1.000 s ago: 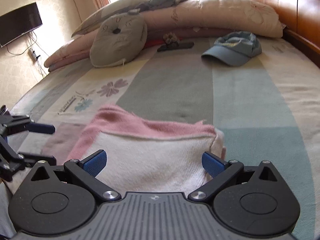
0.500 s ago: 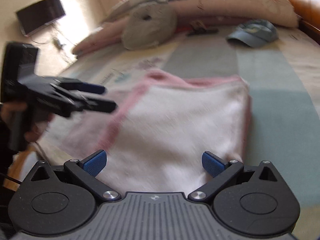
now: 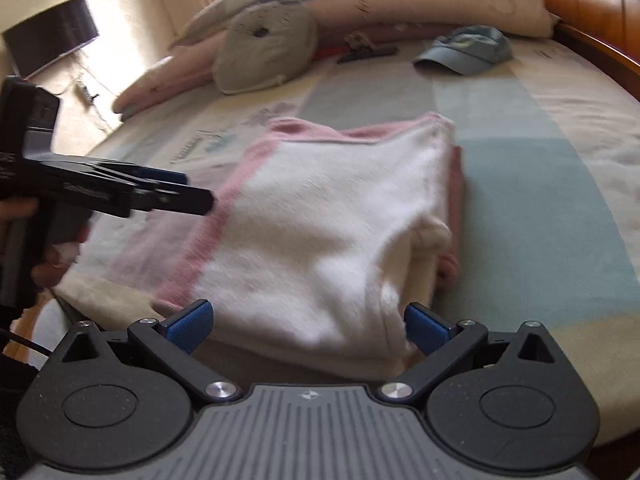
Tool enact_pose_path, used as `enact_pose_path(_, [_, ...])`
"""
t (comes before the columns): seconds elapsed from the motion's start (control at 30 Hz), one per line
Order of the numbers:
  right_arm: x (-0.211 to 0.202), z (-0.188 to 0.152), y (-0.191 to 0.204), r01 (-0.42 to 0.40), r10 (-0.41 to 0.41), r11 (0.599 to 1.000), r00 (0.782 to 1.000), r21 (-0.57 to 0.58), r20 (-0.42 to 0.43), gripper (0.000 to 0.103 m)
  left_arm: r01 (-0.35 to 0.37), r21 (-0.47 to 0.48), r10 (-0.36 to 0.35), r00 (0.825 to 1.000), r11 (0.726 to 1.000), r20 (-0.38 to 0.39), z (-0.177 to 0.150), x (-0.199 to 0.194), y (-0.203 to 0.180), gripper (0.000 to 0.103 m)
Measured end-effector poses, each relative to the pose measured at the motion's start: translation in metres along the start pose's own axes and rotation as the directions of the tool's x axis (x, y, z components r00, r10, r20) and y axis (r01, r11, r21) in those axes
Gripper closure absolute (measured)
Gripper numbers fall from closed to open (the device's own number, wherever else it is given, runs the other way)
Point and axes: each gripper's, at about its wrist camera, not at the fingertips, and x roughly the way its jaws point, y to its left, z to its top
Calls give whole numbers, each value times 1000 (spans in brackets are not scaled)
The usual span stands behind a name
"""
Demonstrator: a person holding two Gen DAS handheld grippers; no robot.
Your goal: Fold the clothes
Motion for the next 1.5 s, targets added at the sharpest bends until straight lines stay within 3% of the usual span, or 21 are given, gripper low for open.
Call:
enact_pose_path(0.17, [-18,1,-2,-65,62,997,995,46,74,0,2,-32,-3,1000,999,-13,-6,0,4,8])
enact_pose_path(0.37, [6,-1,-12,-67,65,992,998,110,27,0,6,-34,-6,1000,999,-11,-12,-4,4,8])
enact_pose_path(0.53, [-13,3,-2,-42,36,996,997,76,73,0,12,-43,-13,1000,999,-9,-10,-8,9,8])
enact_pose_path(0.67, [-23,12,15,-61,60,998,990,8,126,0,7,-32,-7,1000,999,3,-6,-8,5,8])
enact_pose_path(0.77, [-11,12,22,-77,78,997,993,-20,86,0,21,-25,-21,1000,999,4,-5,-8,1,8])
enact_pose_path(0.87, [5,2,15,-20,20,1000,1000,14,14,0,10,-14,-10,1000,1000,-2,-8,-9,1,8])
enact_pose_path(0.93, [2,-5,8,-16,15,999,1000,42,15,0,4,-14,-4,1000,1000,-9,-9,-10,3,8])
enact_pose_path(1.0, [-7,-4,8,-45,43,997,998,61,46,0,-4,-16,4,1000,1000,-12,-10,-11,5,8])
enact_pose_path(1.1, [-17,13,15,-24,22,1000,994,16,110,0,-21,-30,21,1000,999,2,-6,-12,7,8])
enact_pose_path(1.3, [7,54,16,14,-1,995,992,-98,130,0,-62,-58,63,998,996,10,-7,-19,13,8])
enact_pose_path(1.5, [45,52,-9,18,-15,998,998,-57,56,0,-92,-75,91,996,993,-14,-7,-17,20,8])
